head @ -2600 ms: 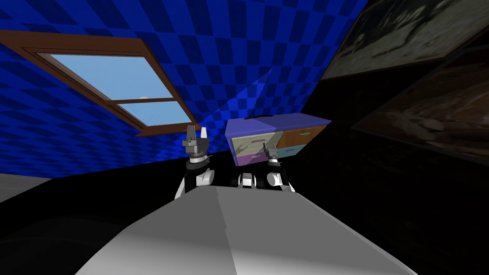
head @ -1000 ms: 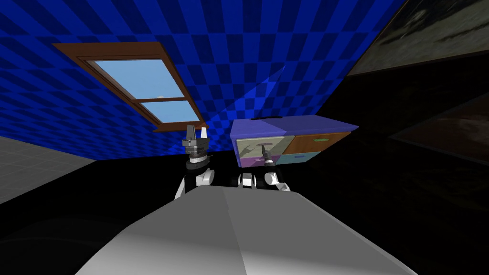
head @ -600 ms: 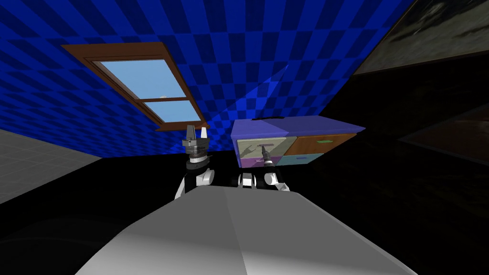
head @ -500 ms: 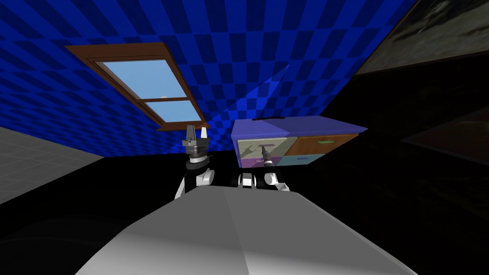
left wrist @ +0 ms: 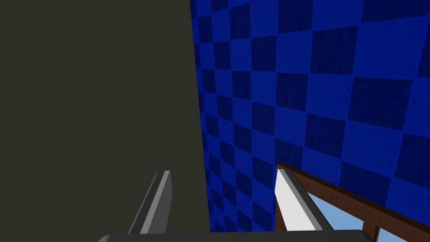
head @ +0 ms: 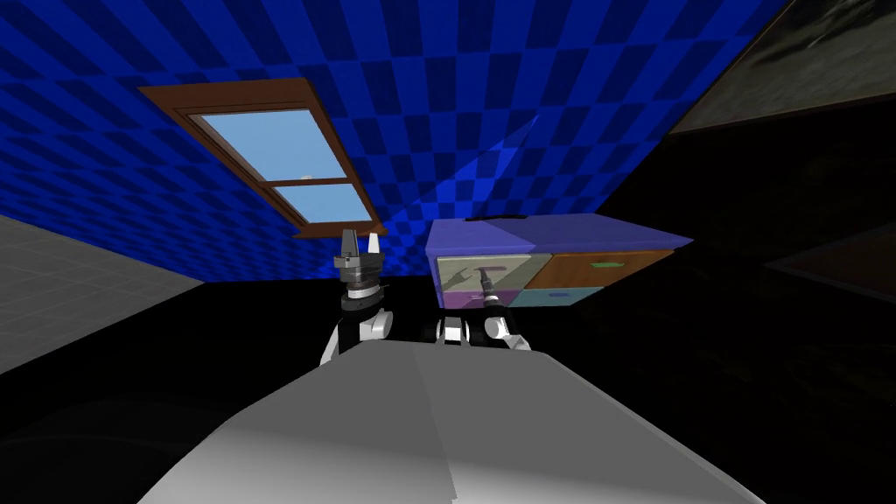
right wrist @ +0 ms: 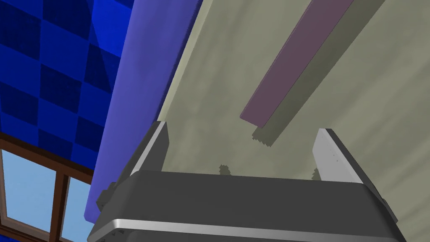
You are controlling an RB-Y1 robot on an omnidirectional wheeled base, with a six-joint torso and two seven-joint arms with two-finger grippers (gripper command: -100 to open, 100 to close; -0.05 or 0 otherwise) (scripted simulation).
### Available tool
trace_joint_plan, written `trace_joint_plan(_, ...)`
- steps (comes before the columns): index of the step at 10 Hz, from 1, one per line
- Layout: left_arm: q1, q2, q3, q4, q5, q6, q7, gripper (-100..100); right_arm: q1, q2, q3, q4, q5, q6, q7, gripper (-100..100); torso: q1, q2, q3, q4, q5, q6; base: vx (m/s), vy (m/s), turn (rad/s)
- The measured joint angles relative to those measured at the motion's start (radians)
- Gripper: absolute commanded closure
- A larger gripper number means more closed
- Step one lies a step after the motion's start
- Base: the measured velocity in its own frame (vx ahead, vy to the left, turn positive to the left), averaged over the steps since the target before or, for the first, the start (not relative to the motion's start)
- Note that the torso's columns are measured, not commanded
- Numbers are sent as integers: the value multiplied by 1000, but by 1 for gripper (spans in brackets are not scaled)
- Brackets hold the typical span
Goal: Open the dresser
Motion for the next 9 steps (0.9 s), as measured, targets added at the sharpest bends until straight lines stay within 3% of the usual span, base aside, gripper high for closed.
trace_joint_plan(7,0,0,0,0,0,0,0,0,-36,-35,41,72,-79,-9,-159,-100,0,0,0,0,0,0,21,0,44)
trace_joint_plan(9,0,0,0,0,0,0,0,0,-55,-21,27,92,-96,-17,-147,-100,-3,2,1,1,-1,-1,-43,-93,247)
